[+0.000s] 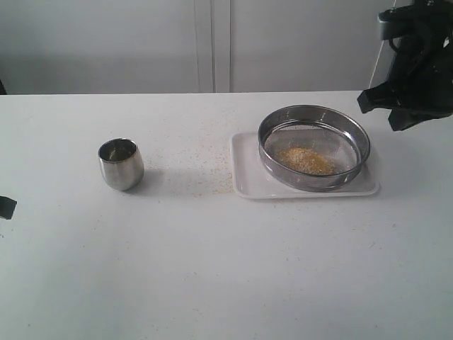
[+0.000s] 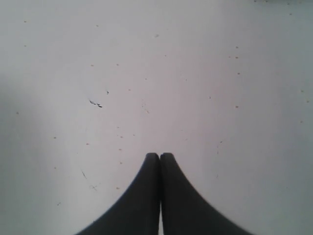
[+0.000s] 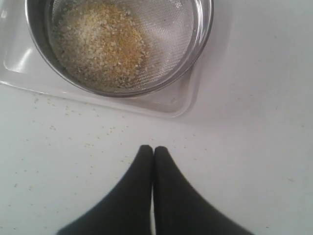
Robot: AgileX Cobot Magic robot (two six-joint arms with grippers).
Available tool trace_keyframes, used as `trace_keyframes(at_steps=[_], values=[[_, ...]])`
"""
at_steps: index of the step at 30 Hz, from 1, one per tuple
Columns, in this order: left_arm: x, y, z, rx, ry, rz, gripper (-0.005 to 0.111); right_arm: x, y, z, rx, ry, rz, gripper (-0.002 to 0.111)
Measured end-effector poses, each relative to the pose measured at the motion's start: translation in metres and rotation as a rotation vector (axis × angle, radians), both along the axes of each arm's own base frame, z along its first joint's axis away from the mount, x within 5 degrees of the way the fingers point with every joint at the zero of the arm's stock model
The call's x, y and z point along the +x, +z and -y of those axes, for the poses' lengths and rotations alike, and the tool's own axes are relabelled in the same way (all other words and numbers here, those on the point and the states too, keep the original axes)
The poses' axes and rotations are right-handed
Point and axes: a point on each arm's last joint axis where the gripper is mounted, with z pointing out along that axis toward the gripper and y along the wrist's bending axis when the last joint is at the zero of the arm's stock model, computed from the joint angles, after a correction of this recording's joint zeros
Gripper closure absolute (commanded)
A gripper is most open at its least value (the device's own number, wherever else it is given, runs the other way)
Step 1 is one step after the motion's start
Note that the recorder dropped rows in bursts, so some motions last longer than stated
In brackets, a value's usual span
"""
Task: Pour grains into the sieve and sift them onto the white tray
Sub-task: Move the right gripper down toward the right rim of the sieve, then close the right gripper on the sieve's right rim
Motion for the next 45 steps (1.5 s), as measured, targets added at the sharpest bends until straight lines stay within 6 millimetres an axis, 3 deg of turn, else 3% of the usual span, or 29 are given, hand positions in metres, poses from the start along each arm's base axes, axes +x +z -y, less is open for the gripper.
trace_keyframes(at_steps=[4,16,21,28,34,45], values=[[0.000,0.000,0.000,0.000,0.000,0.002,0.107,0.021,-0.008,0.006,0.002,-0.025,-0.045,0.103],[0.000,0.000,0.000,0.000,0.000,0.002,0.107,0.072,-0.025,0.007,0.030,-0.063,-0.088,0.059],[0.000,0.000,0.000,0.000,0.000,0.002,0.107,0.106,-0.047,0.022,0.056,-0.134,-0.123,0.059],[0.000,0.000,0.000,0.000,0.000,0.002,0.107,0.127,-0.078,0.022,0.060,-0.139,-0.093,0.059],[0.000,0.000,0.000,0.000,0.000,0.002,0.107,0.139,-0.102,0.022,0.060,-0.144,-0.078,0.059],[0.000,0.000,0.000,0.000,0.000,0.002,0.107,0.148,-0.123,0.022,0.060,-0.148,-0.056,0.059]])
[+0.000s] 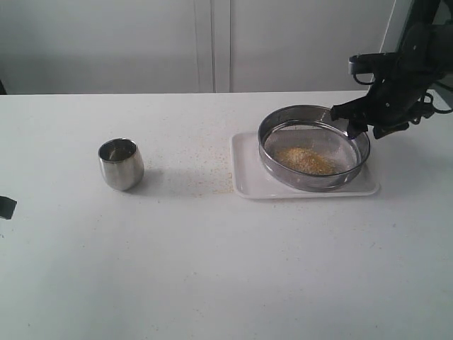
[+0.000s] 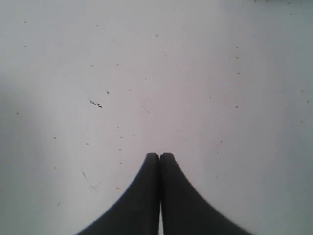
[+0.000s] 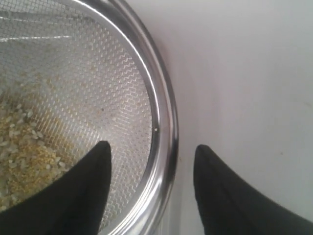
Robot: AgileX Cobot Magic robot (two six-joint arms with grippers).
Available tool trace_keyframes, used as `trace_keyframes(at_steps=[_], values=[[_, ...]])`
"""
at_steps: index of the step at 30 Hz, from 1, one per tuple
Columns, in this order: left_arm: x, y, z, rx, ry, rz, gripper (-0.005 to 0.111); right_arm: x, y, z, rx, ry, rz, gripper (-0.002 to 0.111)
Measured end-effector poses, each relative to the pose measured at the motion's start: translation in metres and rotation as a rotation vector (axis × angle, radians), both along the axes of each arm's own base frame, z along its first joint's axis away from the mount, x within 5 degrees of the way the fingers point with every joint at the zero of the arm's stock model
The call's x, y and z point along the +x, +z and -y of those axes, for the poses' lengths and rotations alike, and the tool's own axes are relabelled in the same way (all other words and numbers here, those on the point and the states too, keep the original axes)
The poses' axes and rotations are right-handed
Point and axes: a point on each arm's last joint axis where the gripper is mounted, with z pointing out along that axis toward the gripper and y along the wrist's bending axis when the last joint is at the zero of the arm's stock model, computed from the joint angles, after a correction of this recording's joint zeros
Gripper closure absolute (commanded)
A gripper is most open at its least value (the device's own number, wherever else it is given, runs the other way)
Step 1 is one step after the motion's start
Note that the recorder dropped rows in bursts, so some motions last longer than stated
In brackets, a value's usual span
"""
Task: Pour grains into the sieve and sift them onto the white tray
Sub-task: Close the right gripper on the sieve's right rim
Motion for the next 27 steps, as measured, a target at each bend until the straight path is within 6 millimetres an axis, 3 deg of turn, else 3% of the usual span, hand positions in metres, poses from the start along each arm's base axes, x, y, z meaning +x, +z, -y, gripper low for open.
trace_keyframes(at_steps=[7,27], values=[[0.000,0.000,0.000,0.000,0.000,0.000,0.107,0.004,-0.014,0.000,-0.001,-0.002,-0.009,0.062],[0.000,0.000,0.000,0.000,0.000,0.000,0.107,0.009,-0.021,0.000,-0.002,-0.005,0.033,0.064]])
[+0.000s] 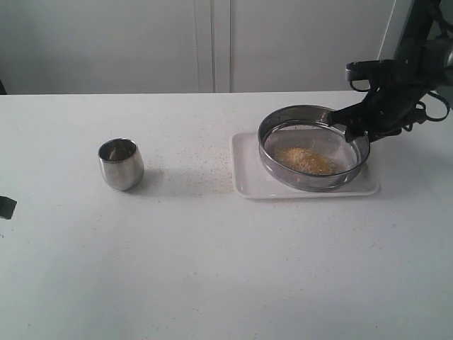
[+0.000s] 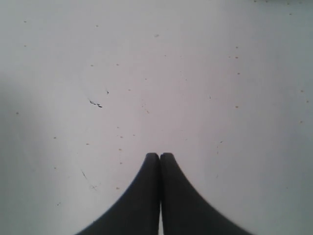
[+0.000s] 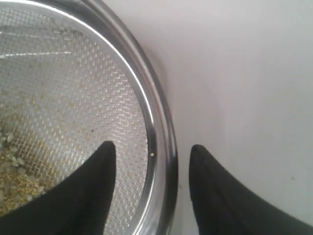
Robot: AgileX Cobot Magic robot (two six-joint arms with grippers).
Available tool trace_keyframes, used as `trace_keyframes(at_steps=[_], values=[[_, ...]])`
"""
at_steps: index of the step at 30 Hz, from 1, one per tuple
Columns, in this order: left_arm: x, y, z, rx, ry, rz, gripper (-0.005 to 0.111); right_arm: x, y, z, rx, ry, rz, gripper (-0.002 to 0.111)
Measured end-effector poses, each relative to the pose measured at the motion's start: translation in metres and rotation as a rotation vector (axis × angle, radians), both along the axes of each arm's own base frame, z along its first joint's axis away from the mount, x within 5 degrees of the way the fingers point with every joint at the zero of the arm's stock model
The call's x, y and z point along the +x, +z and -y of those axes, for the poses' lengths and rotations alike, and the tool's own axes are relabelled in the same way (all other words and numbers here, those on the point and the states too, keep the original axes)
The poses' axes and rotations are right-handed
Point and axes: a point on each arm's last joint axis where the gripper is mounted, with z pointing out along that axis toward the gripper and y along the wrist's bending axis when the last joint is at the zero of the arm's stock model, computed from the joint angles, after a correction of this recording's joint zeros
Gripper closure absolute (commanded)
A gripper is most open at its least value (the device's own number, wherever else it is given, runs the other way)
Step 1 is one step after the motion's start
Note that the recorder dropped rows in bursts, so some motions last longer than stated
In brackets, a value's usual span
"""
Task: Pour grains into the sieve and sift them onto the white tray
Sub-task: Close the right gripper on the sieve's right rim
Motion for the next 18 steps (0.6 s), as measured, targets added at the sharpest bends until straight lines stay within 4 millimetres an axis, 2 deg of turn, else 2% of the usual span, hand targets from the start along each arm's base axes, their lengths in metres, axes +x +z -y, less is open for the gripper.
trace_keyframes(at_steps=[10,15,18], values=[[0.000,0.000,0.000,0.000,0.000,0.000,0.107,0.001,-0.016,0.000,-0.001,0.000,-0.029,0.069],[0.000,0.000,0.000,0.000,0.000,0.000,0.107,0.002,-0.019,0.000,-0.001,0.000,-0.035,0.098],[0.000,0.000,0.000,0.000,0.000,0.000,0.107,0.002,-0.019,0.000,0.001,-0.001,-0.035,0.106]])
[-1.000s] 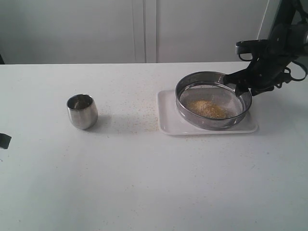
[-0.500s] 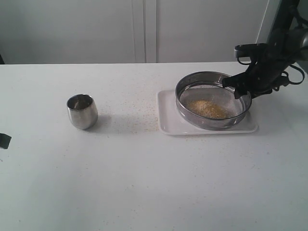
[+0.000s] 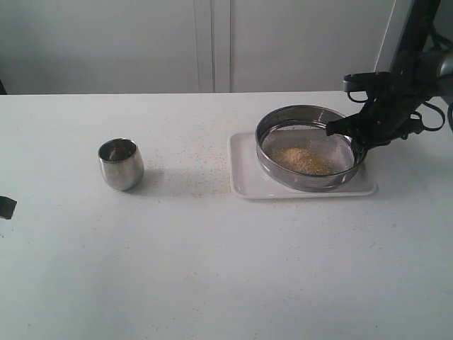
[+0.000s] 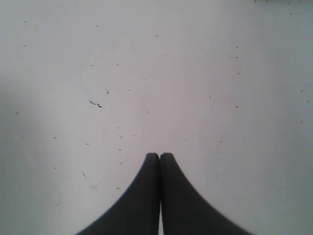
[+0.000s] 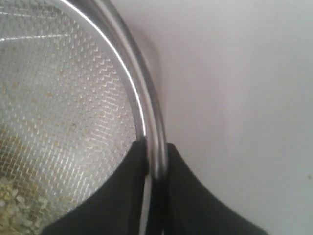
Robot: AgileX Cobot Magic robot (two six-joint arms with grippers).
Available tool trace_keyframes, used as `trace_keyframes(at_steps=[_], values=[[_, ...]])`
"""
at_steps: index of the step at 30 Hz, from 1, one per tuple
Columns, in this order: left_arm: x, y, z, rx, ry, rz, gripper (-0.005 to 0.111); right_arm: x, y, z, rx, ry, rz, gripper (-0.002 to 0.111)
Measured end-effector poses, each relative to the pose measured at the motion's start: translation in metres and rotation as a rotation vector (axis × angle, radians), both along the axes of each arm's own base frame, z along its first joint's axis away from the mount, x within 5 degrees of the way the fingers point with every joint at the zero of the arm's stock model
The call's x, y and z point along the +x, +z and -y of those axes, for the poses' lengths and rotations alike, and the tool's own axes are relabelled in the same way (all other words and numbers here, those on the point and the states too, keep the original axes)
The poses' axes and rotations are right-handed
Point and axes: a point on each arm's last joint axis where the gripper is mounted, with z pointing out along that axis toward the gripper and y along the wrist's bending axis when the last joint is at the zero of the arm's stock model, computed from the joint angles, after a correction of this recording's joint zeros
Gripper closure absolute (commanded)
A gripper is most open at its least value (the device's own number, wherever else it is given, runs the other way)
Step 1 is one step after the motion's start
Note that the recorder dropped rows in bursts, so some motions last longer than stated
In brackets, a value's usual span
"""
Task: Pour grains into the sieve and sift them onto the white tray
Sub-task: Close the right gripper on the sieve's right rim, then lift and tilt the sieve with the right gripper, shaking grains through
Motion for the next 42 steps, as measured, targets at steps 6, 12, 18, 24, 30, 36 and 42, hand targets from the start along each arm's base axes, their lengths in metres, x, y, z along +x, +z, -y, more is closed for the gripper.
trace_keyframes(at_steps=[6,12,18,24,30,36,42], values=[[0.000,0.000,0.000,0.000,0.000,0.000,0.107,0.000,0.000,-0.001,0.016,-0.010,-0.009,0.108],[0.000,0.000,0.000,0.000,0.000,0.000,0.107,-0.002,0.005,-0.001,0.018,-0.011,-0.013,0.108],[0.000,0.000,0.000,0.000,0.000,0.000,0.107,-0.008,0.020,0.000,-0.003,0.006,-0.044,0.108],[0.000,0.000,0.000,0.000,0.000,0.000,0.107,-0.013,0.040,0.000,-0.005,0.012,-0.070,0.108],[0.000,0.000,0.000,0.000,0.000,0.000,0.107,-0.020,0.045,0.000,-0.003,0.018,-0.150,0.108],[0.000,0.000,0.000,0.000,0.000,0.000,0.107,-0.027,0.052,0.000,-0.013,0.047,-0.206,0.108],[0.000,0.000,0.000,0.000,0.000,0.000,0.107,-0.028,0.058,-0.007,0.050,0.088,-0.190,0.108]])
